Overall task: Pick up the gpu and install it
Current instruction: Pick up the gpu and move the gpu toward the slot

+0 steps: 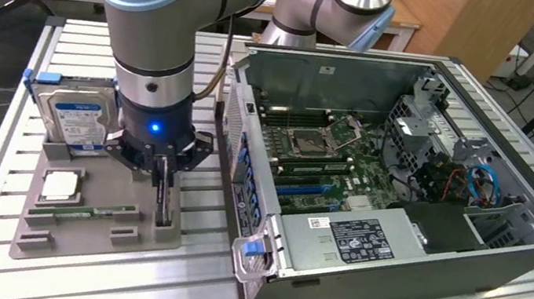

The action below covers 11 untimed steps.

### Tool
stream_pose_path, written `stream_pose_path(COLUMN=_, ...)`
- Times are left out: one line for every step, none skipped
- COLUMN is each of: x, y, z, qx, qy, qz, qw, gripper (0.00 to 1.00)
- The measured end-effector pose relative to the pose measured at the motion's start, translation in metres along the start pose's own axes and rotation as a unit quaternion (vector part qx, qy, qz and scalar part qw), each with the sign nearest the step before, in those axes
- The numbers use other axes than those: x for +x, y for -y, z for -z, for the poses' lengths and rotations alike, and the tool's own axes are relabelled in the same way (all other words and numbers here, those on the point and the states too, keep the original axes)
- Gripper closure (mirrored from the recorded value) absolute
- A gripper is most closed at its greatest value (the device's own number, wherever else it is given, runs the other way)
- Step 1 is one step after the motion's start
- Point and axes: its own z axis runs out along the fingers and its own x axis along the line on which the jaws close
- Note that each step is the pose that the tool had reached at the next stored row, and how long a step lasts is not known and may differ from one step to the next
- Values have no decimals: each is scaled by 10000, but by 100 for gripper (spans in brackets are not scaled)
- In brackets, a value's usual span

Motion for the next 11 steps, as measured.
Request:
stream_pose_path(x=0, y=0, z=0, qx=0, qy=0, qz=0, qw=10000, gripper=74)
stream_pose_path(x=0, y=0, z=0, qx=0, qy=0, qz=0, qw=10000, gripper=74)
stream_pose_path(x=0, y=0, z=0, qx=0, qy=0, qz=0, qw=10000, gripper=74)
stream_pose_path(x=0, y=0, z=0, qx=0, qy=0, qz=0, qw=10000, gripper=74)
stream_pose_path(x=0, y=0, z=0, qx=0, qy=0, qz=0, qw=10000, gripper=74)
stream_pose_path(x=0, y=0, z=0, qx=0, qy=0, qz=0, qw=10000, gripper=74)
stream_pose_path(x=0, y=0, z=0, qx=0, qy=0, qz=0, qw=10000, gripper=74)
stream_pose_path(x=0, y=0, z=0, qx=0, qy=0, qz=0, qw=10000, gripper=74)
stream_pose_path(x=0, y=0, z=0, qx=0, qy=0, qz=0, qw=10000, gripper=74)
stream_pose_path(x=0, y=0, z=0, qx=0, qy=0, qz=0, qw=10000, gripper=74)
stream_pose_path(x=0, y=0, z=0, qx=0, qy=1, qz=0, qw=10000, gripper=74)
